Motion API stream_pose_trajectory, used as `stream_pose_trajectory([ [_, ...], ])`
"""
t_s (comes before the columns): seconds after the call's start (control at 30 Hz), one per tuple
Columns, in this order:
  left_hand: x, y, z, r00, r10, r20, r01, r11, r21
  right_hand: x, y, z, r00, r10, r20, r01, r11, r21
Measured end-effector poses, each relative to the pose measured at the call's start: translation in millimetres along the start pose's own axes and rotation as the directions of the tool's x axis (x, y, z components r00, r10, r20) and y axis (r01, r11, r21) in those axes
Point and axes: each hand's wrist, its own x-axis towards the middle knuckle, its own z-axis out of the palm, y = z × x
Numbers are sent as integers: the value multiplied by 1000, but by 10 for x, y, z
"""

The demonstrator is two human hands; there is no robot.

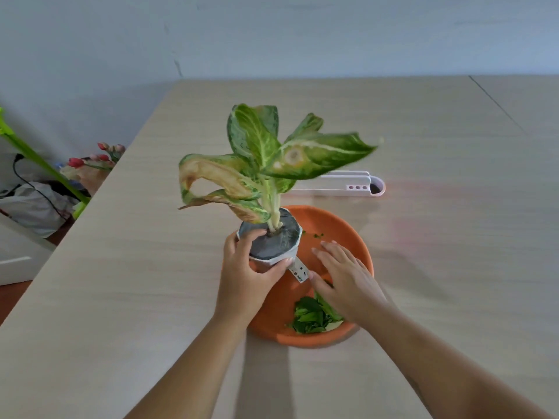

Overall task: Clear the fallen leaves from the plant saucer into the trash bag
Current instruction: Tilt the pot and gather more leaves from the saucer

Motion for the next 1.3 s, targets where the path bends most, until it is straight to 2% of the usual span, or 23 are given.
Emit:
stream_pose_trajectory([
  [0.2, 28, -93, -296, 1000, -28, -3, 28, 998, -50, 539, 33, 69, 995, -38, 89, 46, 994, -95],
  [0.33, 7, -158, -348, 998, -60, 5, 60, 991, -122, 730, 63, 145, 978, -131, 163, 158, 974, -163],
  [0.47, -14, -164, -353, 998, -60, 7, 60, 994, -88, 497, 29, 33, 961, -180, 210, 207, 972, -114],
  [0.57, -35, -149, -331, 998, -63, -12, 62, 994, -90, 91, 75, -96, 917, -261, 302, 301, 949, -93],
  [0.63, -36, -116, -323, 998, -55, -9, 54, 995, -89, -20, 101, -157, 920, -271, 281, 289, 957, -22],
  [0.7, -32, -95, -336, 998, -55, -1, 54, 994, -96, 105, 89, -170, 953, -257, 161, 258, 966, 17],
  [0.8, -39, -87, -344, 998, -58, 5, 59, 991, -116, 452, 69, -122, 989, -125, 84, 125, 992, 14],
  [0.87, -34, -83, -341, 998, -57, 2, 57, 991, -121, 578, 102, -40, 988, -52, 146, 55, 998, -18],
  [0.93, -21, -75, -333, 999, -46, -10, 45, 993, -112, 521, 127, 12, 978, -36, 204, 49, 997, -55],
  [1.13, -17, -3, -266, 999, -31, -20, 29, 997, -76, -128, 82, -96, 917, -157, 366, 166, 986, 7],
  [1.23, -26, 13, -228, 1000, -19, -8, 18, 997, -78, -129, 119, -125, 958, -158, 240, 129, 983, 132],
  [1.3, -32, 7, -180, 1000, -5, 8, 6, 998, -56, 39, 170, -140, 986, -94, 140, 78, 991, 110],
])
